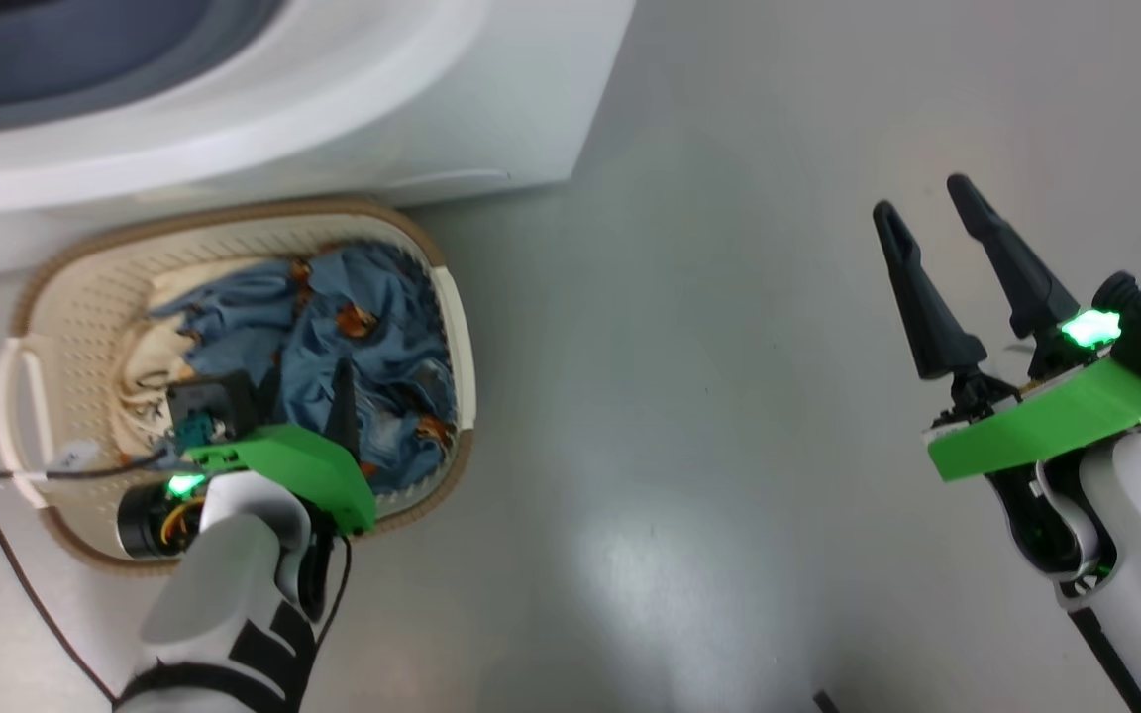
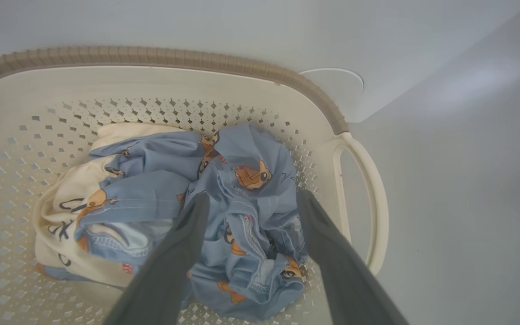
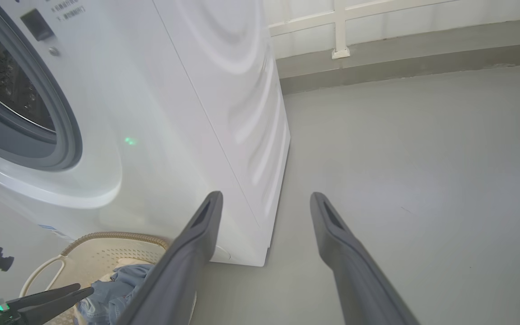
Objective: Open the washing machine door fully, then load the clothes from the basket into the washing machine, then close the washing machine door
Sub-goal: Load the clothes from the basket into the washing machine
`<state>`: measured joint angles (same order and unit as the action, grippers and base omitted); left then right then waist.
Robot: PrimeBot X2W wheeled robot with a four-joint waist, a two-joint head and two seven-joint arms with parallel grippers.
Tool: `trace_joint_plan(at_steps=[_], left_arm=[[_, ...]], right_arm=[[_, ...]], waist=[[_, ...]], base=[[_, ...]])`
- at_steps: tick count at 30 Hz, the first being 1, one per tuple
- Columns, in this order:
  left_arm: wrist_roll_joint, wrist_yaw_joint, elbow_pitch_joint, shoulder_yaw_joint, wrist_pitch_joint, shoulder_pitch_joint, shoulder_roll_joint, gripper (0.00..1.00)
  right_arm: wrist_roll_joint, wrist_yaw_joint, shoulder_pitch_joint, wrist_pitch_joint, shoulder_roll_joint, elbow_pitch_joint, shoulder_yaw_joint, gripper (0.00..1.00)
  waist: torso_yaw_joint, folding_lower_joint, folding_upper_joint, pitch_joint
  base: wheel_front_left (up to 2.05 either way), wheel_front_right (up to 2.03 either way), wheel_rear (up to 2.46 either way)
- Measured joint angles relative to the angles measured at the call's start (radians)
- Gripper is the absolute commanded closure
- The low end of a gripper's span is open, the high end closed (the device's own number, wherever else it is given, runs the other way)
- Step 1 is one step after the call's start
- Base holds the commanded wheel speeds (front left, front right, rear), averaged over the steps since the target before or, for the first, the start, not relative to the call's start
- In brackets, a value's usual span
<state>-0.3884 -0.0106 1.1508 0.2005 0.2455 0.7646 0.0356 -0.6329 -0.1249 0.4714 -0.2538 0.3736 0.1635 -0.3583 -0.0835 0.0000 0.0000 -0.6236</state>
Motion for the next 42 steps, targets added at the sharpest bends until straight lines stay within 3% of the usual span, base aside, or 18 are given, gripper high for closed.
trace_joint_plan(at_steps=[7,21,32,33,34,35,42], left_arm=[[-0.012,-0.014,0.095,-0.007,-0.018,0.093,0.011,0.0],[-0.008,-0.035,0.135,0.021,-0.079,0.191,0.043,0.0],[-0.005,-0.095,0.143,0.036,-0.184,0.258,0.072,0.0],[-0.005,-0.099,0.143,0.035,-0.185,0.26,0.073,0.27],[-0.006,-0.103,0.144,0.034,-0.185,0.26,0.073,0.7],[-0.009,-0.105,0.144,0.03,-0.185,0.26,0.073,1.0],[-0.029,-0.1,0.144,0.022,-0.148,0.26,0.072,1.0]], right_arm=[[0.0,0.0,0.042,0.0,-0.001,-0.029,0.0,0.0],[0.0,0.0,0.084,0.0,-0.015,-0.055,0.006,0.0],[0.0,0.0,0.096,0.0,-0.026,-0.061,0.01,0.0],[0.0,0.0,0.096,0.0,-0.027,-0.06,0.01,0.0],[0.0,0.0,0.097,0.0,-0.027,-0.06,0.01,0.0],[0.0,0.0,0.098,0.0,-0.028,-0.059,0.01,0.0],[0.0,0.0,0.099,0.0,-0.036,-0.055,0.011,0.0]], waist=[[-0.026,0.0,0.0,-0.098],[-0.08,0.0,0.0,-0.239],[-0.128,0.0,0.0,-0.301],[-0.131,0.0,0.0,-0.304],[-0.135,0.0,0.0,-0.306],[-0.137,0.0,0.0,-0.306],[-0.134,0.0,0.0,-0.284]], base=[[0.0,0.0,0.0],[0.0,0.0,0.0],[0.0,0.0,0.0],[0.0,0.0,0.0],[0.0,0.0,0.0],[0.0,0.0,0.0],[0.0,0.0,0.0]])
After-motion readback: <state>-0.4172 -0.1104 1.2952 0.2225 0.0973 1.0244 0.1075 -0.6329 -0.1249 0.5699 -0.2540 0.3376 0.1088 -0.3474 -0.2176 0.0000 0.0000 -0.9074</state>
